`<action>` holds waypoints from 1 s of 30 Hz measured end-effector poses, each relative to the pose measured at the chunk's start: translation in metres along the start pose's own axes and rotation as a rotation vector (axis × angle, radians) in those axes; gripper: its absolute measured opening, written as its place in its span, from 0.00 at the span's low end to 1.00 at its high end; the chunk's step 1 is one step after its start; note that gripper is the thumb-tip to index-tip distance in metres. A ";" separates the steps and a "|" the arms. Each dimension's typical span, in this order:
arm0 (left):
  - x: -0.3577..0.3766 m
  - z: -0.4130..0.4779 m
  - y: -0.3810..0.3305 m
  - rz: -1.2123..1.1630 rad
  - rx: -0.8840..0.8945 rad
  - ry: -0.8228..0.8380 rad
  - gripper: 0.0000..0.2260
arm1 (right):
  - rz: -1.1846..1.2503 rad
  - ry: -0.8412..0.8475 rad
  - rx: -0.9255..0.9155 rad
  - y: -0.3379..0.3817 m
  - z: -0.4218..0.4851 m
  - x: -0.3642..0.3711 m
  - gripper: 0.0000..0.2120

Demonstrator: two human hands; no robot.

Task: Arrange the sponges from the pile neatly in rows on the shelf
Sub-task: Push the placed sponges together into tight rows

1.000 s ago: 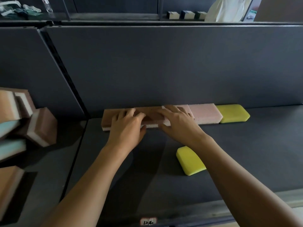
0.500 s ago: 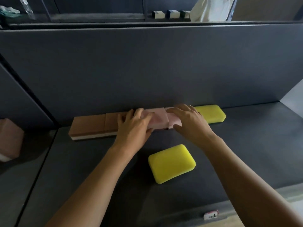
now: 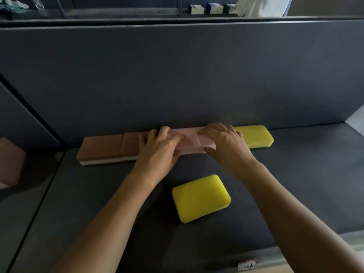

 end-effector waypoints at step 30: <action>-0.033 -0.130 0.006 -0.071 -0.188 -0.040 0.18 | 0.193 0.134 -0.505 0.080 -0.092 0.009 0.33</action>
Point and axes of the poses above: each hand's wrist, its own z-axis towards the middle knuckle, its own x-axis out of the palm, y = z × x, the point moved 8 cm from there along z, towards the middle knuckle, and after that the axes turned 13 degrees about -x, right-handed, at the moved point
